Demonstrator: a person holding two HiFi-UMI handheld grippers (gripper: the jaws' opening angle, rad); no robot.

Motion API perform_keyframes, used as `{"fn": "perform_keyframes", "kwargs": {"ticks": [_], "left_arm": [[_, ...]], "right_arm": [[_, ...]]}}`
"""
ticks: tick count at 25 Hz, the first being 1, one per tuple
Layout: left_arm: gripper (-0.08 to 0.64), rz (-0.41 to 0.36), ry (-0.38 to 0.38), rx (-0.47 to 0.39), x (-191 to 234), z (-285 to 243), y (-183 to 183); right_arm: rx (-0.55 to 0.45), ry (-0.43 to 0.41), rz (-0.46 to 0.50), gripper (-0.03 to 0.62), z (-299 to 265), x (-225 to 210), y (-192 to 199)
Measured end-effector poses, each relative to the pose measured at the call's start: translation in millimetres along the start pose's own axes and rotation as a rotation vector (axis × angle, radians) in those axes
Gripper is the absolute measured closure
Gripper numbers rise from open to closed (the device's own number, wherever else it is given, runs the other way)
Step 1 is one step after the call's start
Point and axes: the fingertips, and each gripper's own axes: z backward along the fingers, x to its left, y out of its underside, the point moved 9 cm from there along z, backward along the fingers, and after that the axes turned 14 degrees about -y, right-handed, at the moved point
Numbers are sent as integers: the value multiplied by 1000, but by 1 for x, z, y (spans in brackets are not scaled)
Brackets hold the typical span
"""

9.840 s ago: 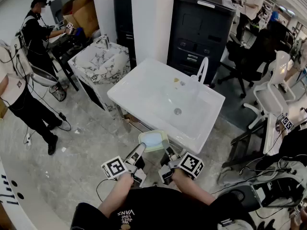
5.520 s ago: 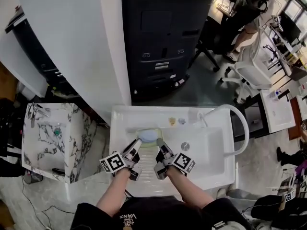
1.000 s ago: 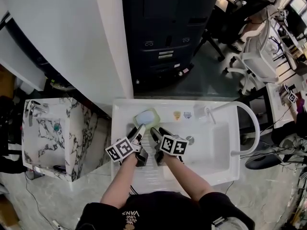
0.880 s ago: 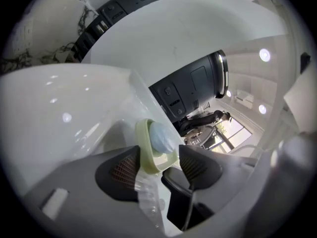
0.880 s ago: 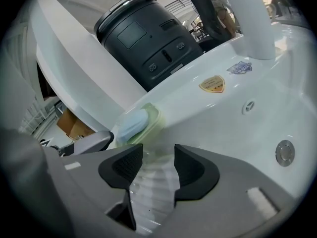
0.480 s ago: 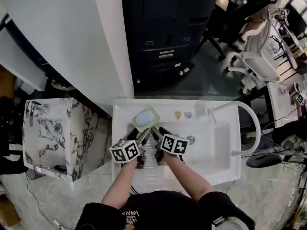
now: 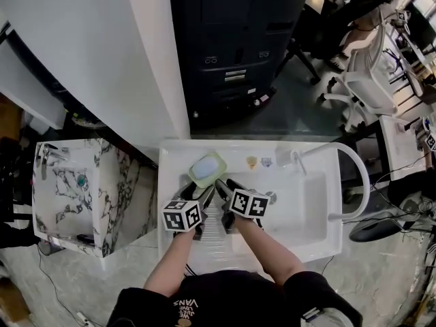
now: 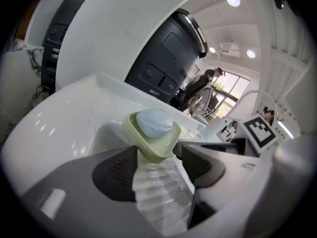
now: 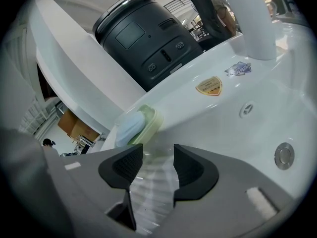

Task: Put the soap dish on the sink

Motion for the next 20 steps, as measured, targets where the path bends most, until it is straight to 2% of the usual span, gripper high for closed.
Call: {"fn": "perform_keyframes", "kwargs": {"ticks": [5, 12, 20], "left_arm": [[256, -45, -67, 7, -1, 1, -2], [282, -123, -113, 14, -5, 0, -7], [281, -145, -142, 8, -6, 0, -10]], "right_arm": [[6, -9, -4, 402, 1, 0, 0], [2, -20, -8, 402, 2, -2, -3], [-4, -43, -17, 402, 2, -1, -5]]}}
